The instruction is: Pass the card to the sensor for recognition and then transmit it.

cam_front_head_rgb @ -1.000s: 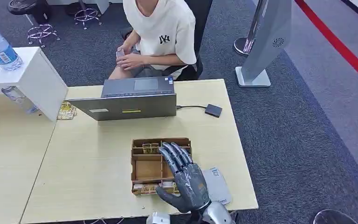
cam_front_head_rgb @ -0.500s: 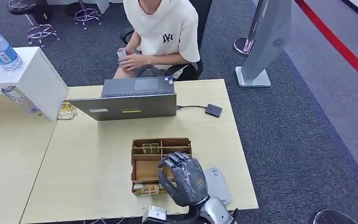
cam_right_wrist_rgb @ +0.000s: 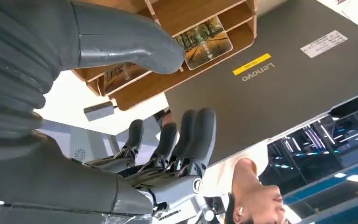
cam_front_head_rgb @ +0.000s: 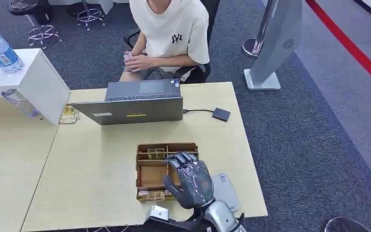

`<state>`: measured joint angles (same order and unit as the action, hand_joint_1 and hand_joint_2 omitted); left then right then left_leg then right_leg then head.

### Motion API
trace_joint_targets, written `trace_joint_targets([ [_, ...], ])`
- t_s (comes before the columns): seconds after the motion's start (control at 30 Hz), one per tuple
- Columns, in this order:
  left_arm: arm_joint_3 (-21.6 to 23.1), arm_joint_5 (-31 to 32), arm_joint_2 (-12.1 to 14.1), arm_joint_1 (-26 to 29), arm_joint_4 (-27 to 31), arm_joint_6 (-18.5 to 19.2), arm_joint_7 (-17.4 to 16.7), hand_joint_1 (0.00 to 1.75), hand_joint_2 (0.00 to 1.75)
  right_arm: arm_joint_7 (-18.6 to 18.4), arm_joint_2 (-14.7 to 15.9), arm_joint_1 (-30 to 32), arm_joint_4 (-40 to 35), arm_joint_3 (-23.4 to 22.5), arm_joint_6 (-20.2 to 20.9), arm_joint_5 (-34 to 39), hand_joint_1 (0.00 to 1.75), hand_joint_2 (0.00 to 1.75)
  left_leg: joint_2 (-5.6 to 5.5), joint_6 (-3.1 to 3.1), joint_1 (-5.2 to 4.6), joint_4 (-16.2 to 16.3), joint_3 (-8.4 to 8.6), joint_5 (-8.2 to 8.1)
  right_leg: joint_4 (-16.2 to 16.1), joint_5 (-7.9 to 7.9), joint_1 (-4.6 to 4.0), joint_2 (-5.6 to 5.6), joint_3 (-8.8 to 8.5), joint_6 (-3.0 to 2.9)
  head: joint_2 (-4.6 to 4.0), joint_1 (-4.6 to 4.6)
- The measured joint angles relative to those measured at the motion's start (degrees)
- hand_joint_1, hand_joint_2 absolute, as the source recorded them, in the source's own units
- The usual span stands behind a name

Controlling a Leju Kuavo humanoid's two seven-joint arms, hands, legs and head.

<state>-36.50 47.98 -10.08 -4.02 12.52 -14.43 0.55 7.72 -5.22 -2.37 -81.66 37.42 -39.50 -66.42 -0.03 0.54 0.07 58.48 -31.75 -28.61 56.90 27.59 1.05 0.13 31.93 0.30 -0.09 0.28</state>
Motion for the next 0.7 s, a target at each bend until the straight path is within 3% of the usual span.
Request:
trace_joint_targets([
  [0.17, 0.0, 0.0, -0.1, 0.0, 0.0, 0.0, 0.0, 0.00, 0.00, 0.0, -0.3, -0.3, 0.7, -0.1, 0.0, 0.0, 0.87, 1.75, 0.00, 0.00, 0.00, 0.0, 0.00, 0.00, 0.0, 0.00, 0.00, 0.00, 0.00, 0.00, 0.00, -0.02],
  [0.2, 0.0, 0.0, -0.1, 0.0, 0.0, 0.0, 0.0, 0.00, 0.00, 0.0, -0.3, -0.3, 0.8, -0.2, 0.0, 0.0, 0.80, 1.75, 0.00, 0.00, 0.00, 0.0, 0.00, 0.00, 0.0, 0.00, 0.00, 0.00, 0.00, 0.00, 0.00, -0.02],
  [0.23, 0.0, 0.0, -0.1, 0.0, 0.0, 0.0, 0.0, 0.00, 0.00, 0.0, -0.3, -0.3, 0.8, -0.2, 0.0, 0.0, 0.87, 1.75, 0.00, 0.00, 0.00, 0.0, 0.00, 0.00, 0.0, 0.00, 0.00, 0.00, 0.00, 0.00, 0.00, -0.02],
  [0.3, 0.0, 0.0, -0.1, 0.0, 0.0, 0.0, 0.0, 0.00, 0.00, 0.0, -0.3, -0.3, 0.8, -0.3, 0.0, 0.0, 0.80, 1.75, 0.00, 0.00, 0.00, 0.0, 0.00, 0.00, 0.0, 0.00, 0.00, 0.00, 0.00, 0.00, 0.00, -0.02],
  [0.4, 0.0, 0.3, -0.1, 0.0, 0.0, 0.0, 0.0, 0.00, 0.00, 0.0, -0.4, -0.5, 1.2, -0.4, 0.0, 0.1, 0.86, 1.75, 0.00, 0.00, 0.00, 0.0, 0.00, 0.00, 0.0, 0.00, 0.00, 0.00, 0.00, 0.00, 0.00, 0.00],
  [0.43, 0.0, 0.5, -0.1, 0.0, 0.0, 0.1, 0.0, 0.00, 0.00, -0.2, -0.4, -0.8, 1.4, -0.5, 0.1, 0.1, 0.98, 1.75, 0.00, 0.00, 0.00, 0.0, 0.00, 0.00, 0.0, 0.00, 0.00, 0.00, 0.00, 0.00, 0.00, -0.02],
  [0.7, 0.0, 1.4, -0.1, 0.0, 0.0, 0.7, 0.1, 0.00, 0.00, -1.1, -0.6, -3.0, 3.7, -2.8, 0.3, 0.8, 0.86, 1.75, 0.00, 0.00, 0.00, 0.0, 0.00, 0.01, 0.0, -0.01, 0.00, 0.00, -0.01, 0.00, 0.00, 0.00],
])
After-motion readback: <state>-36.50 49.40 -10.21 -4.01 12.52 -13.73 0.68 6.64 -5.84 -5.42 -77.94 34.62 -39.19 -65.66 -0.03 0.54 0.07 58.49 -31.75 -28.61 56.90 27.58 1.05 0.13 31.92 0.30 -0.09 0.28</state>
